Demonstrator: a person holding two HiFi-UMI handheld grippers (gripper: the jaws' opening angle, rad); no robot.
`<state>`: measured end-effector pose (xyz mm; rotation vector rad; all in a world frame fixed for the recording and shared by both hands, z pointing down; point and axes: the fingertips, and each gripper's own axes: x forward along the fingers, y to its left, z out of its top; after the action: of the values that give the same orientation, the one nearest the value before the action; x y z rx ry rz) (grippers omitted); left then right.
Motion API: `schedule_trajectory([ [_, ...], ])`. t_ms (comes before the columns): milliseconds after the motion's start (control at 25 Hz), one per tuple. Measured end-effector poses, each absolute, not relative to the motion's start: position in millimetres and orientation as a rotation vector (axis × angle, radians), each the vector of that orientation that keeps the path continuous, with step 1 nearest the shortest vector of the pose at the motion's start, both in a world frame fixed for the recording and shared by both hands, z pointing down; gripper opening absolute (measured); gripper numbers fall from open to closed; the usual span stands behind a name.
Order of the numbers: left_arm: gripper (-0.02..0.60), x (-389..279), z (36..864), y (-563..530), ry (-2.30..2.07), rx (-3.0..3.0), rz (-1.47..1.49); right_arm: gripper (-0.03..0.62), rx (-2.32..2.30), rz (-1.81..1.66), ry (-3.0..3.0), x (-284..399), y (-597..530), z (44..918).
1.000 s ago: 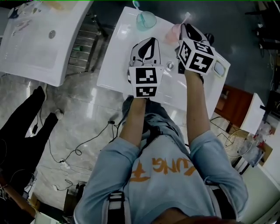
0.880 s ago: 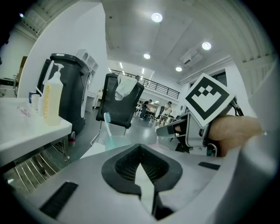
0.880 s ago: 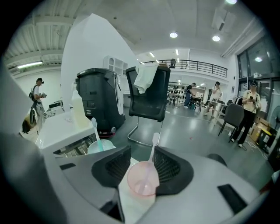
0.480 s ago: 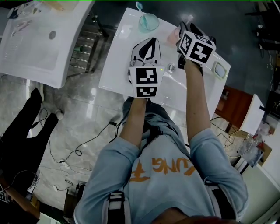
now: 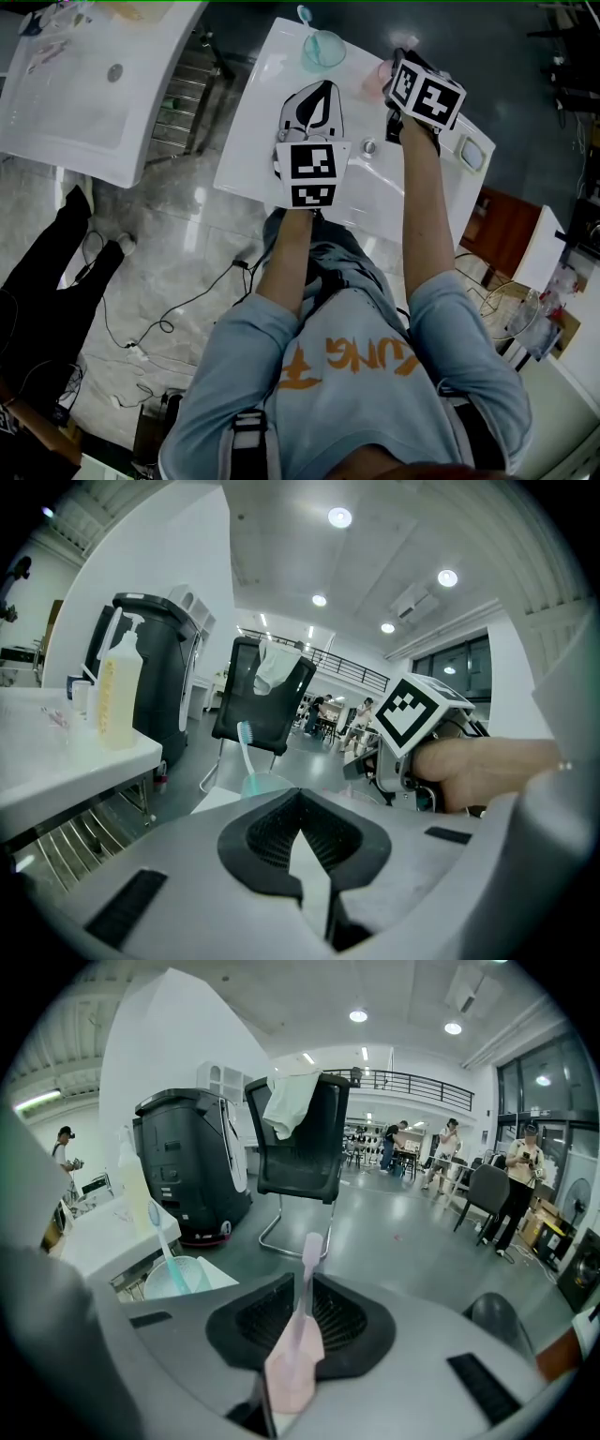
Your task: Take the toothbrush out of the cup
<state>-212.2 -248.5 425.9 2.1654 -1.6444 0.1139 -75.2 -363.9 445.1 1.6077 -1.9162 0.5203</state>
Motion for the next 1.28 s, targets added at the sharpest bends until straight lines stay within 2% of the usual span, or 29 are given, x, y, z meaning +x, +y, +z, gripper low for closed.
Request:
schedule_trajectory([
  [320, 0.02, -215.7, 424.4, -247.0, -1.656, 2.167, 0.126, 0.044, 1.635, 0.562, -1.943, -74.9, -361.2, 441.3],
  [1280, 0.02, -204.0, 387.6, -216.7, -1.663, 2.265, 0.119, 0.041, 1.729, 0.445, -2.212, -82.2, -314.6, 352.2],
])
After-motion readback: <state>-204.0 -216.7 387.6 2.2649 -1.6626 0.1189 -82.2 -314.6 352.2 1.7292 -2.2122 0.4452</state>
